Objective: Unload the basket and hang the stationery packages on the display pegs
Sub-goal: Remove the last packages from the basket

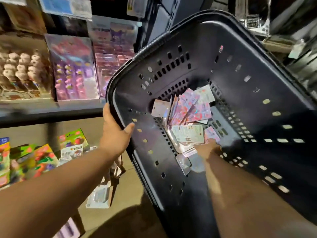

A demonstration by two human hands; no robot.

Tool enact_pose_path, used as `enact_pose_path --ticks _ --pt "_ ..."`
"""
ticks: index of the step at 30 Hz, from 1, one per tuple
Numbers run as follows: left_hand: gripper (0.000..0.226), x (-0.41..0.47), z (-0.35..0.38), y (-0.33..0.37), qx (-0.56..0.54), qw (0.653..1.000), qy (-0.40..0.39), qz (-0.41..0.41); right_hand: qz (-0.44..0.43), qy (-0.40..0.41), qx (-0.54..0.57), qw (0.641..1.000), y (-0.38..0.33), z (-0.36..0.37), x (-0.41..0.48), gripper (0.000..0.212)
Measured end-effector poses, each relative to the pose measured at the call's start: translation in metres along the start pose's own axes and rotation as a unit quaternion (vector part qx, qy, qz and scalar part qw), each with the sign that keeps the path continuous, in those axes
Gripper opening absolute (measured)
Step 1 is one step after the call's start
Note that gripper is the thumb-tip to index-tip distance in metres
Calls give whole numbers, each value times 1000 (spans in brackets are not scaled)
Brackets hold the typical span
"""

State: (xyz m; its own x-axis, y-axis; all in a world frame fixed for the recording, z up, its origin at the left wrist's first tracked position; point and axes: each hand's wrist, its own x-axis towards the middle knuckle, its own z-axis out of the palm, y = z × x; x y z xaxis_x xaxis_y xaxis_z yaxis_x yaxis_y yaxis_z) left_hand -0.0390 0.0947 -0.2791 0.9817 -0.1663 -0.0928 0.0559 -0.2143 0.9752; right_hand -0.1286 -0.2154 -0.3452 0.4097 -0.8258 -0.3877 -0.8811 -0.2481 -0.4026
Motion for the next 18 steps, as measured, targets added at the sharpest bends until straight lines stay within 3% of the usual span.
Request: enact_pose_path --ticks 4,11,12,15,18 --pt "90 11 1 -3 -23 1000 4 14 39 55 33 997 -1 -4 23 92" --pt "73 36 -1 -2 -28 998 35 36 67 41 13 997 -5 -12 65 140" --pt "70 40 -3 0 -25 998 32 39 66 28 -10 997 -5 -13 68 143" --pt "67 43 -10 6 4 999 7 43 65 30 -14 997 1 -15 83 115" --pt "69 41 -13 9 27 999 -19 36 79 20 -6 997 2 -15 92 118"
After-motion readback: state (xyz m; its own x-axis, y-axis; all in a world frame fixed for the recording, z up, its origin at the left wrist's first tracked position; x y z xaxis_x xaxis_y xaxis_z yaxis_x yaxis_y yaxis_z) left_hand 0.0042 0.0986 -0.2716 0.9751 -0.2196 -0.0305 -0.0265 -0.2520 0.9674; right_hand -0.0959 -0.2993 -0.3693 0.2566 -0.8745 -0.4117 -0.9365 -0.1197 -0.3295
